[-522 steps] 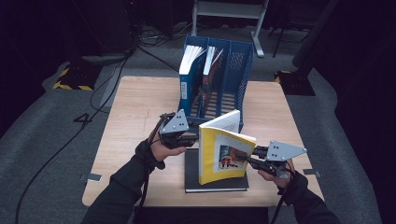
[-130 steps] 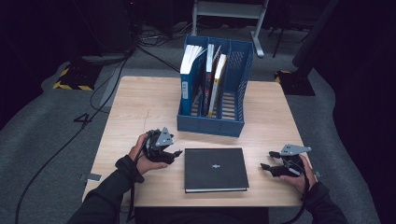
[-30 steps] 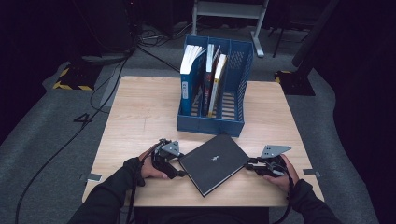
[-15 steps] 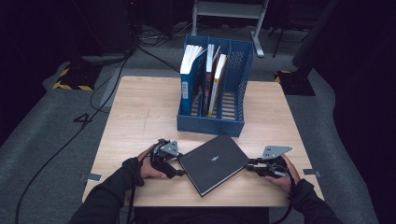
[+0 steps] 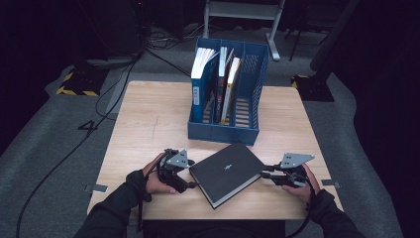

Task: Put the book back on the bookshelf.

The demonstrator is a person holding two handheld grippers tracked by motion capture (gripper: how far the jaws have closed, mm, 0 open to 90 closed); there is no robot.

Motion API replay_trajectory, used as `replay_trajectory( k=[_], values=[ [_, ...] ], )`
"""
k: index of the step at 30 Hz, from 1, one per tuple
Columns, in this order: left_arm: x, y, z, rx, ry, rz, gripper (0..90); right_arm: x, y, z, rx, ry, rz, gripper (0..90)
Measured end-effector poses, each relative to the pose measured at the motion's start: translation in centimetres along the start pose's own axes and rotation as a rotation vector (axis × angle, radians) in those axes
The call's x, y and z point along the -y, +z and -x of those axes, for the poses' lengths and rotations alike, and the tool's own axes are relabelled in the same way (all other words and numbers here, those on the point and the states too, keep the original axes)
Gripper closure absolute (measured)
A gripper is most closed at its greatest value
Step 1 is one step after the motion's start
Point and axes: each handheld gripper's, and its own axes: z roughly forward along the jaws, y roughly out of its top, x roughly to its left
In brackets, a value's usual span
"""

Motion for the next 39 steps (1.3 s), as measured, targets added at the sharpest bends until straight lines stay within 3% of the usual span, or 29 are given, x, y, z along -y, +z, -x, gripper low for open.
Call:
replay_trajectory(
  k=[1, 2, 3, 6, 8, 9, 11, 12, 14, 15, 20, 26, 30, 33, 39],
  values=[
    [0.0, 0.0, 0.0, 0.0, 0.0, 0.0, 21.7, 0.0, 0.0, 0.0, 0.0, 0.0, 0.0, 70.0],
    [-1.6, 0.1, 0.8, -0.005, -0.034, 0.023, 21.7, -0.4, -0.1, 0.0, 0.002, -0.006, 0.008, 70.0],
    [-1.6, 0.1, 0.8, -0.005, -0.034, 0.023, 21.0, -0.6, -0.2, -0.1, 0.002, -0.005, 0.011, 70.0],
    [-3.6, 1.1, 2.3, -0.019, -0.047, 0.001, 20.6, -0.8, -0.2, -0.1, 0.006, -0.005, 0.02, 70.0],
    [-4.7, 1.9, 3.6, -0.014, -0.023, -0.003, 19.9, -1.0, -0.3, -0.2, 0.012, -0.01, 0.026, 70.2],
    [-5.2, 2.3, 4.2, -0.033, -0.018, -0.025, 20.0, -1.1, -0.3, -0.3, 0.014, -0.006, 0.032, 70.2],
    [-6.2, 3.0, 5.1, -0.043, -0.007, -0.021, 20.3, -1.3, -0.3, -0.4, 0.021, -0.007, 0.023, 70.3],
    [-6.4, 3.5, 5.4, -0.065, -0.003, -0.042, 20.2, -1.3, -0.2, -0.4, 0.027, -0.003, 0.022, 72.1],
    [-6.2, 4.2, 5.7, -0.056, 0.024, -0.086, 21.5, -1.2, -0.2, -0.4, 0.017, 0.007, 0.035, 75.1],
    [-5.9, 4.7, 5.7, -0.06, 0.025, -0.112, 21.7, -1.3, -0.2, -0.5, 0.023, 0.005, 0.033, 75.2],
    [-5.6, 5.4, 6.1, -0.088, 0.045, -0.14, 17.1, -0.9, 0.3, -0.3, 0.025, 0.011, 0.007, 75.1],
    [-5.2, 5.7, 6.3, -0.109, 0.069, -0.144, 17.0, -0.5, 1.0, 0.1, -0.046, 0.042, 0.005, 66.8],
    [-5.0, 5.1, 5.7, -0.1, 0.079, -0.147, 17.2, -0.7, 1.5, -0.1, -0.077, 0.033, 0.008, 64.6],
    [-4.6, 4.1, 5.0, -0.084, 0.055, -0.14, 18.4, -1.2, 1.7, -0.5, -0.087, 0.005, 0.018, 64.7],
    [-4.3, 2.4, 3.7, -0.123, 0.061, -0.193, 21.6, -2.3, 2.5, -1.3, -0.094, -0.029, 0.032, 65.4]
  ],
)
